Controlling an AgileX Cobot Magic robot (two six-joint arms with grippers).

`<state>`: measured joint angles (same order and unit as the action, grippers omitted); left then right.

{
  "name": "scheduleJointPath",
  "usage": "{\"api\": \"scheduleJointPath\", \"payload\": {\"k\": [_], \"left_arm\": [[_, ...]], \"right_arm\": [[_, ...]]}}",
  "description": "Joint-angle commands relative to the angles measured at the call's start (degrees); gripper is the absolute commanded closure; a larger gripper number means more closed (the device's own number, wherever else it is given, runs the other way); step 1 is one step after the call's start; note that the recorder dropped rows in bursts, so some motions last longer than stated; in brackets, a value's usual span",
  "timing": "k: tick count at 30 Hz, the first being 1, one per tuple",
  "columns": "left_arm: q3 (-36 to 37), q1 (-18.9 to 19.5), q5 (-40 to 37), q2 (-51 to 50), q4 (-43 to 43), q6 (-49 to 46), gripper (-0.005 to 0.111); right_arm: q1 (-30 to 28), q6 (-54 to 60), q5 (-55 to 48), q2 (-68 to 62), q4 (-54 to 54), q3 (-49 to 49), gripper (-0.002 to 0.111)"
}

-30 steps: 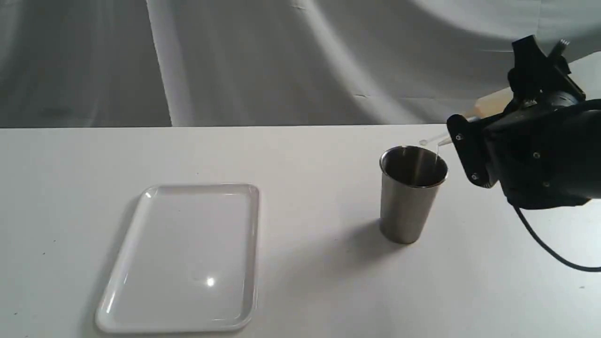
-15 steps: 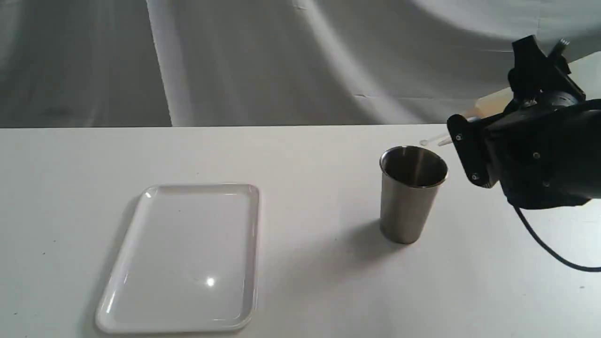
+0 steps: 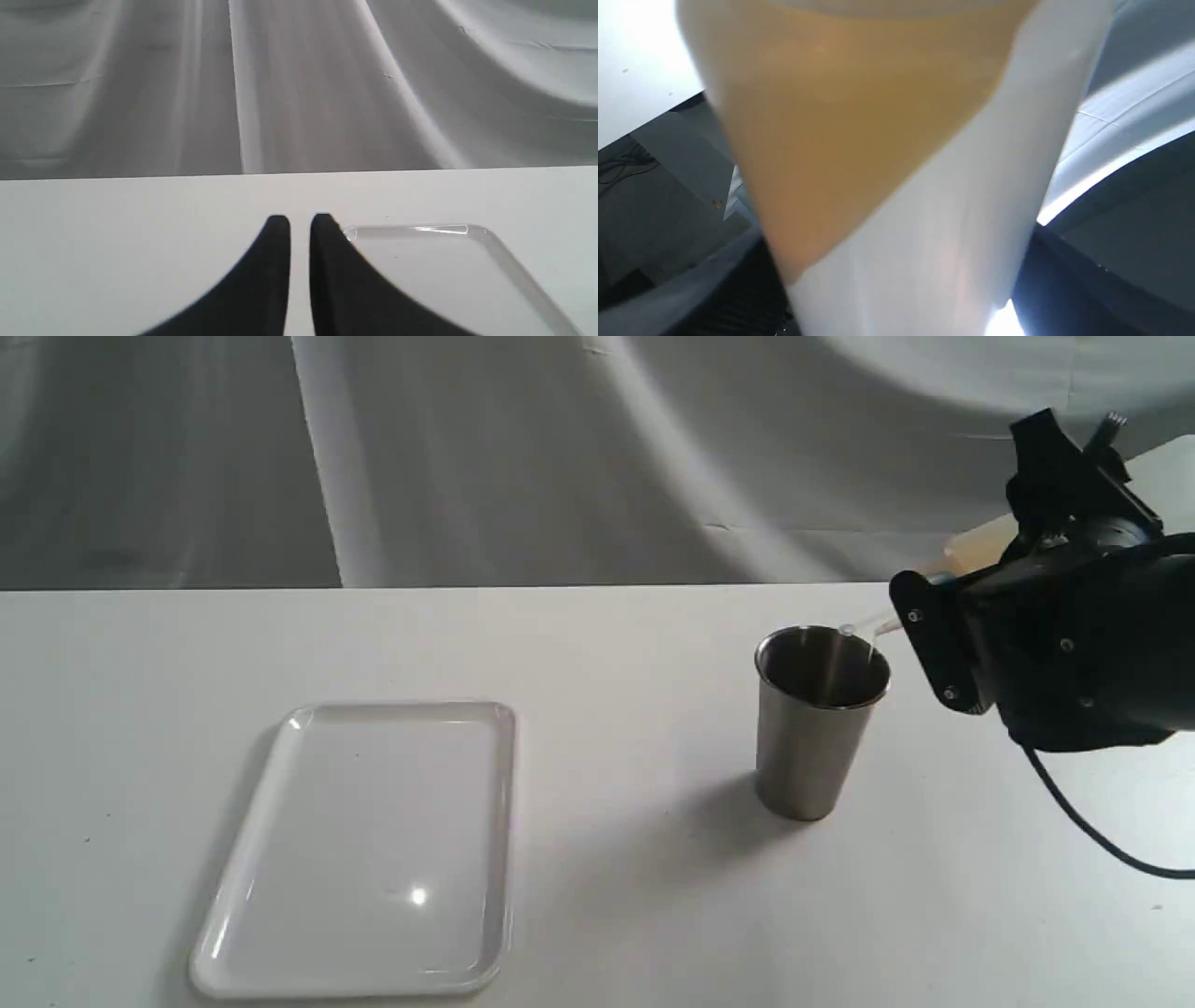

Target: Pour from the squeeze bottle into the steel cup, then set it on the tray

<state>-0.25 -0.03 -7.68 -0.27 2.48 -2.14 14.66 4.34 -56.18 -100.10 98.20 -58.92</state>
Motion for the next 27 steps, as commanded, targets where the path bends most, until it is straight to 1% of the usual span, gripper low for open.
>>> {"api": "scheduleJointPath", "payload": {"k": [1, 5, 10, 14, 21, 27], "left_arm": [[0.25, 0.03, 0.09, 0.26, 0.16, 0.18, 0.098], [0.25, 0.03, 0.09, 0.26, 0.16, 0.10, 0.098], [0.25, 0.03, 0.09, 0.26, 0.16, 0.10, 0.098], [0.25, 0.03, 0.09, 0.26, 0.16, 0.10, 0.098], [0.25, 0.03, 0.09, 0.26, 0.16, 0.29, 0.098], [0.25, 0.03, 0.09, 0.26, 0.16, 0.29, 0.098]], "right_arm": [[0.22, 0.04, -1.47, 0.52, 1.74, -0.52, 0.060], [0.22, -0.40, -1.47, 0.52, 1.74, -0.52, 0.060], [0.22, -4.79, -1.47, 0.52, 1.74, -0.52, 0.060], [0.22, -13.37, -1.47, 0.52, 1.74, -0.52, 0.060], [0.22, -34.23, -1.47, 0.52, 1.74, -0.52, 0.060], [0.22, -46.63, -1.32, 0.52, -2.50, -0.52, 0.060]]}}
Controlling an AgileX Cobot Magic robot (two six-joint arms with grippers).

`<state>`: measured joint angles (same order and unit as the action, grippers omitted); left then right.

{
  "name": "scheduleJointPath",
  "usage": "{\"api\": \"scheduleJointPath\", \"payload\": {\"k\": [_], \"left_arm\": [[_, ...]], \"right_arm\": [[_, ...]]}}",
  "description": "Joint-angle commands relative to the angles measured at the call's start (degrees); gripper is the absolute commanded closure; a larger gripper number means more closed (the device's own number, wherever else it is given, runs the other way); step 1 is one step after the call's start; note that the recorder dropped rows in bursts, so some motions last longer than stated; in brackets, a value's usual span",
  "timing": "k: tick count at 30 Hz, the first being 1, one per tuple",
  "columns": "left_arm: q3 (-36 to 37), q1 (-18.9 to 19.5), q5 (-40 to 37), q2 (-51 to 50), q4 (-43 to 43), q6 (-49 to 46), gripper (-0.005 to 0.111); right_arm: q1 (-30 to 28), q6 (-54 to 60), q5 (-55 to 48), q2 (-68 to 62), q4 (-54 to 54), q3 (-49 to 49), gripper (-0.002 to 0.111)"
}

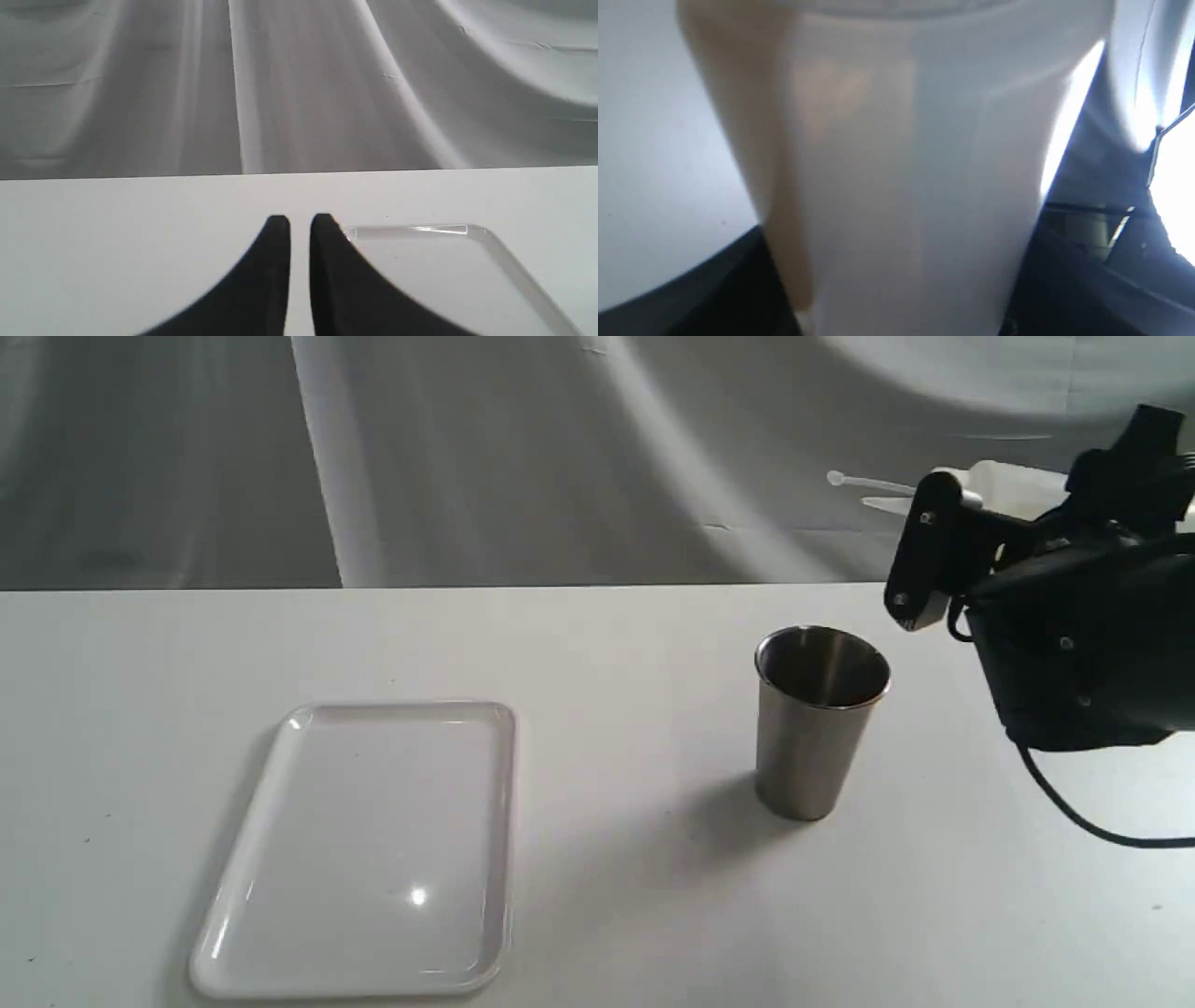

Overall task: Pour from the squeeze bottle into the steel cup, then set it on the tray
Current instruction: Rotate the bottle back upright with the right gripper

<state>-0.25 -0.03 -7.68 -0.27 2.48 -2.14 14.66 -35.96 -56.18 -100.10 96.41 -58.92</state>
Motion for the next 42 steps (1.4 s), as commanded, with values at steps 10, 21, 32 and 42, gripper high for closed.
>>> {"api": "scheduleJointPath", "payload": {"k": [10, 21, 32, 42], "left_arm": [[0.25, 0.03, 0.09, 0.26, 0.16, 0.08, 0.098], [0.25, 0.03, 0.09, 0.26, 0.16, 0.28, 0.098], [0.25, 0.03, 0.09, 0.26, 0.16, 0.08, 0.098], [0.25, 0.03, 0.09, 0.26, 0.16, 0.26, 0.098]], "right_arm": [[0.22, -36.64, 5.43, 0.52, -10.96, -0.52, 0.060], [0.22, -53.48, 11.72, 0.52, -10.11, 2.71, 0.060], [0.22, -54.17, 11.48, 3.00, -8.59, 2.80, 0.060], [-0.01, -57.95, 9.79, 5.20, -10.31, 2.80, 0.060]]}}
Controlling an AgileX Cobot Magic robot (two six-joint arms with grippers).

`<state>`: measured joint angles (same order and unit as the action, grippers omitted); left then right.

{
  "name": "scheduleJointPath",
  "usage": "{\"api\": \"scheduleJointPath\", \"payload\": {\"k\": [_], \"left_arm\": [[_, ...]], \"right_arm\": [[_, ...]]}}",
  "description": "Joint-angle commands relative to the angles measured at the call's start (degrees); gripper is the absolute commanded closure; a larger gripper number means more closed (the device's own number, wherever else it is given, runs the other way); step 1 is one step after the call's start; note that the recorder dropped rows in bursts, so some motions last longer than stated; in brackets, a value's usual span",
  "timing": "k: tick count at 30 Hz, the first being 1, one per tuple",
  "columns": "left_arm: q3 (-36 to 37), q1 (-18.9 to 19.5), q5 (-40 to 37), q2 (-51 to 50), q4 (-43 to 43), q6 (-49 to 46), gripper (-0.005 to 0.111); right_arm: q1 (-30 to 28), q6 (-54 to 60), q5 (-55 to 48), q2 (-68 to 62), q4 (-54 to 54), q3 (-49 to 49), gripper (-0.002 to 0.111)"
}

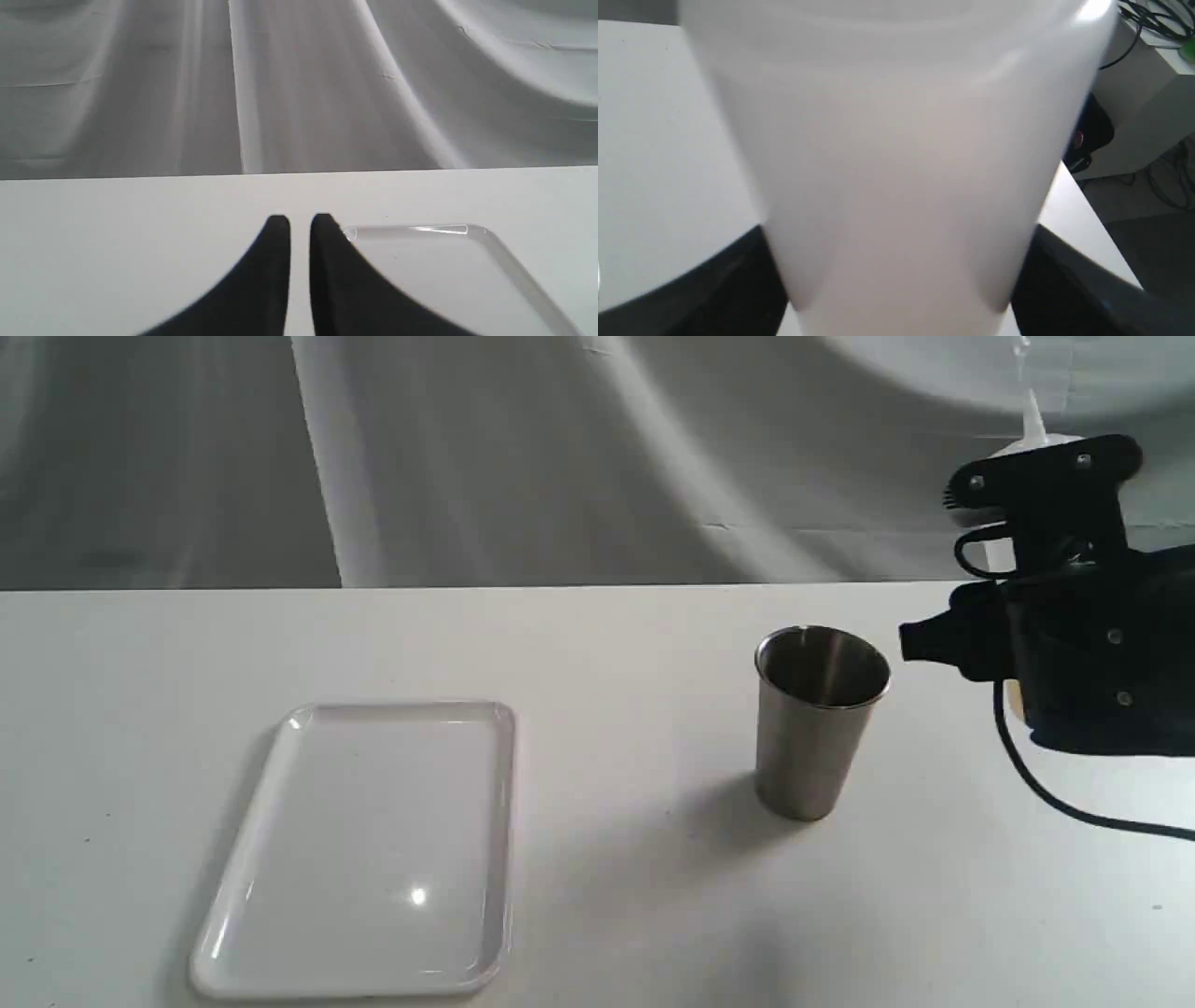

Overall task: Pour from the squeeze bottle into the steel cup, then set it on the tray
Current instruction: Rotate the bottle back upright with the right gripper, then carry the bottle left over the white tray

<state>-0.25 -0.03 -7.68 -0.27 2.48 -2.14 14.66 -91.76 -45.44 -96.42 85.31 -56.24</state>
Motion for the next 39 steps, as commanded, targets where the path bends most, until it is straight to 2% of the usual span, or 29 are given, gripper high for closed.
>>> {"api": "scheduleJointPath", "payload": {"k": [1, 16, 23, 27, 33, 39], "left_arm": [[0.25, 0.03, 0.09, 0.26, 0.16, 0.26, 0.098], [0.25, 0.03, 0.09, 0.26, 0.16, 0.10, 0.098], [0.25, 0.03, 0.09, 0.26, 0.16, 0.20, 0.098], [0.25, 0.03, 0.09, 0.26, 0.16, 0.20, 0.098], [0.25, 0.03, 0.09, 0.26, 0.16, 0.10, 0.098], [0.25, 0.03, 0.09, 0.26, 0.16, 0.10, 0.098]], "right_arm": [[-0.01, -3.19, -0.38, 1.87, 0.36, 0.11, 0.060], [-0.01, -3.35, 1.78, 7.81, 1.21, 0.11, 0.060], [-0.01, 5.38, 13.38, 13.39, 1.45, -0.25, 0.060], [0.18, 10.53, 18.98, 14.00, -1.89, -3.55, 0.060], [0.18, 20.63, 36.38, 14.00, -14.37, -9.66, 0.060], [0.21, 41.27, 51.00, 14.00, -33.50, -11.50, 0.060]]}}
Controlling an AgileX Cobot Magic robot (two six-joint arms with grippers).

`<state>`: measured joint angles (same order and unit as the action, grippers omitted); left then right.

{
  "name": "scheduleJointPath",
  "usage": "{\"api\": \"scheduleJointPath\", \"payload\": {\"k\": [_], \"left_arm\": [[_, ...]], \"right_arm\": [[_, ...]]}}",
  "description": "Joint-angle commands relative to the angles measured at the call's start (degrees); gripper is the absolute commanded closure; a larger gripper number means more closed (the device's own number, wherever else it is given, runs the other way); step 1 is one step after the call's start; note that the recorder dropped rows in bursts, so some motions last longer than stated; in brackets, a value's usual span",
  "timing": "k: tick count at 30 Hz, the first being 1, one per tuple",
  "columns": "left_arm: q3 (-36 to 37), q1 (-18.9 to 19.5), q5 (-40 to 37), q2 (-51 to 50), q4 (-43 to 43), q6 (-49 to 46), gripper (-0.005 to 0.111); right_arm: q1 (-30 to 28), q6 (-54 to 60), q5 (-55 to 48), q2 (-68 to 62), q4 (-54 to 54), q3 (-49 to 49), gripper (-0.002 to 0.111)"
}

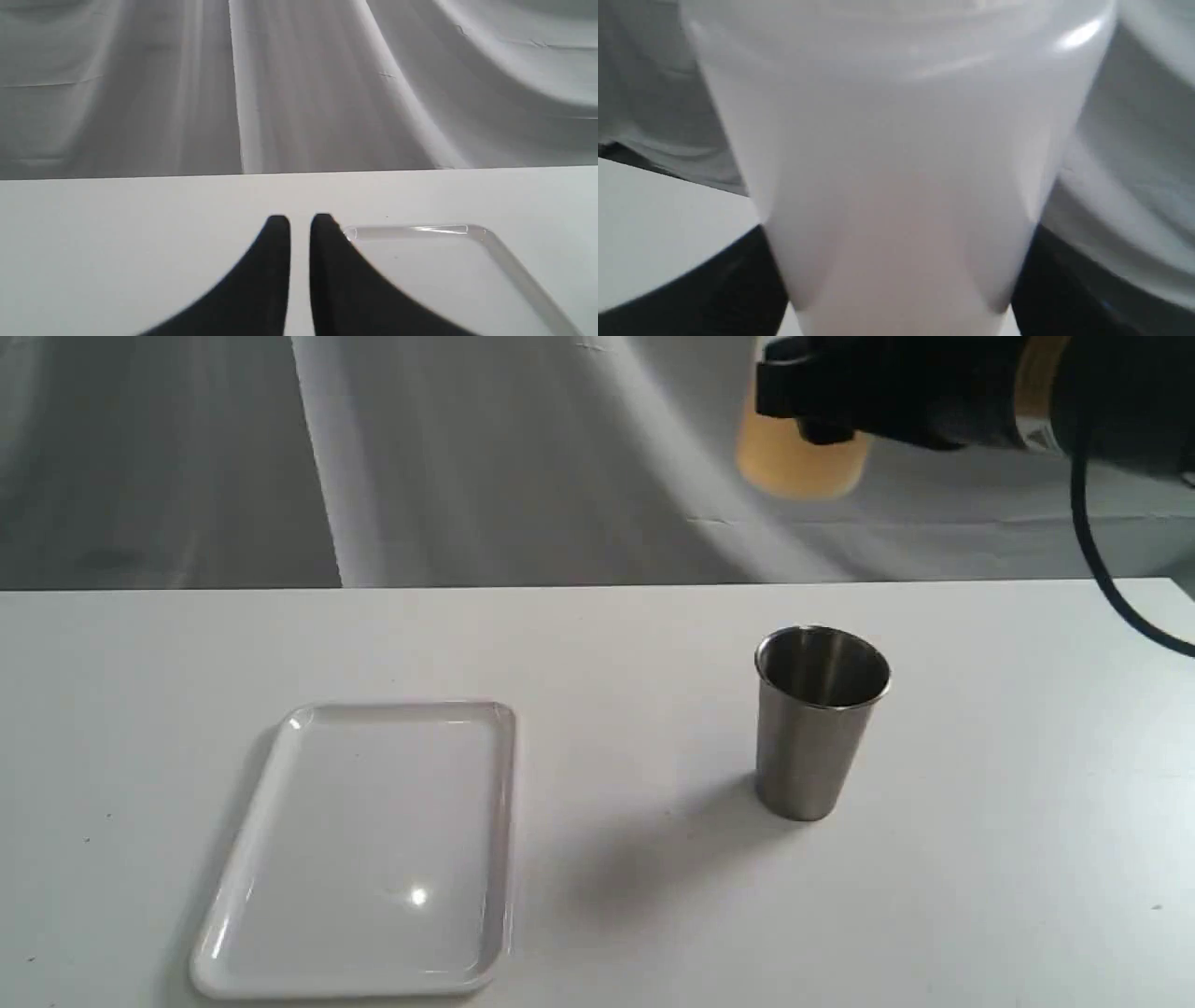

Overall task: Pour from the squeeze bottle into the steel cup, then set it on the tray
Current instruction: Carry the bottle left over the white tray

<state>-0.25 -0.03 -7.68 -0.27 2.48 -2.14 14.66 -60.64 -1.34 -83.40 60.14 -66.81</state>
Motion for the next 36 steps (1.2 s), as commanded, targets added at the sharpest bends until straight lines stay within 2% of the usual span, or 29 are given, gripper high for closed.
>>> {"api": "scheduleJointPath", "payload": {"k": [1, 7, 13, 26, 36], "left_arm": [[0.25, 0.03, 0.09, 0.26, 0.16, 0.10, 0.098], [0.25, 0.03, 0.09, 0.26, 0.16, 0.23, 0.098], [0.25, 0.03, 0.09, 0.26, 0.16, 0.23, 0.098], [0.25, 0.03, 0.09, 0.26, 0.16, 0.11, 0.098], [0.25, 0.03, 0.09, 0.26, 0.16, 0.11, 0.098]], "right_arm": [[0.21, 13.61, 8.50, 0.98, -11.69, -0.93, 0.060], [2.89, 31.75, 11.44, -1.26, -27.13, -0.93, 0.060], [6.94, 39.54, 18.15, -7.68, -34.97, -1.07, 0.060], [15.95, 41.30, 18.19, -25.57, -36.41, -14.07, 0.060], [18.79, 42.20, 12.97, -35.94, -38.80, -18.65, 0.060]]}}
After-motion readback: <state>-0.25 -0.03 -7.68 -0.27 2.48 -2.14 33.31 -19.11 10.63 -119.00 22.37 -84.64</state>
